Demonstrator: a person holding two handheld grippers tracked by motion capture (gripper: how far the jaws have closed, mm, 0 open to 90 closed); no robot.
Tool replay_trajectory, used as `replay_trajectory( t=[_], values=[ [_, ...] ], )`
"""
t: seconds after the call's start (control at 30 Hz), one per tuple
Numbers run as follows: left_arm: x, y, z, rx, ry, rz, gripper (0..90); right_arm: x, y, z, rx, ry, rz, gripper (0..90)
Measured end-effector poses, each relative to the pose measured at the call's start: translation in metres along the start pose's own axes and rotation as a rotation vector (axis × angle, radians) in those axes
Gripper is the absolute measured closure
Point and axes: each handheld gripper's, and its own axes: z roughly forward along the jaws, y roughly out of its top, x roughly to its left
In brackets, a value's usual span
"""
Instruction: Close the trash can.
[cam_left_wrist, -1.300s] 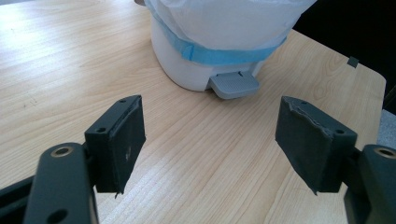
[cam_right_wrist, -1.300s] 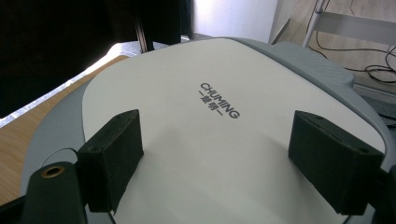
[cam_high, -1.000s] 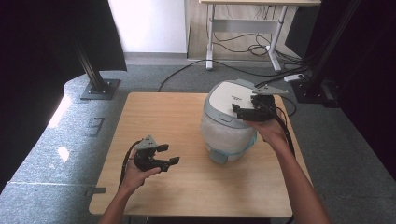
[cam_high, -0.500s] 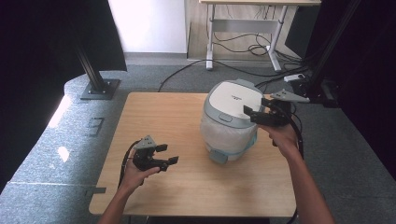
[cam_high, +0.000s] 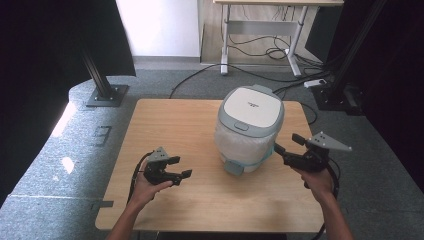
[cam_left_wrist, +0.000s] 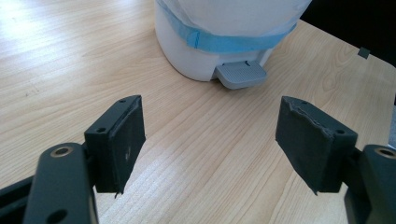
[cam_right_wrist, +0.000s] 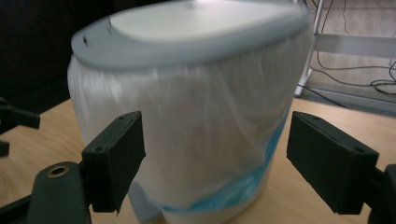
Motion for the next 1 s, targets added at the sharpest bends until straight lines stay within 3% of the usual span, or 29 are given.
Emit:
replay_trajectory(
  t=[0.03,0.27,0.3,0.33,0.53,0.73,1.0],
  values=[
    [0.0,0.0,0.0,0.0,0.0,0.0,23.6,0.0,0.0,0.0,0.0,0.0,0.0,18.7],
    [0.002,-0.003,0.0,0.004,0.013,-0.003,23.6,-0.008,-0.056,-0.001,0.023,0.003,0.047,19.1],
    [0.002,-0.003,0.0,0.004,0.013,-0.003,23.6,-0.008,-0.056,-0.001,0.023,0.003,0.047,19.1],
    [0.002,-0.004,0.001,0.008,0.015,-0.002,23.6,-0.009,-0.07,0.002,0.044,-0.005,0.054,19.0],
    [0.002,-0.006,0.003,0.015,0.019,0.002,23.6,-0.009,-0.1,0.01,0.106,-0.021,0.048,19.1],
    [0.002,-0.006,0.002,0.013,0.021,0.004,23.6,-0.01,-0.11,0.014,0.139,-0.022,0.044,19.1],
    [0.002,-0.006,0.002,0.012,0.021,0.003,23.5,-0.01,-0.11,0.014,0.129,-0.02,0.04,19.1]
  ],
)
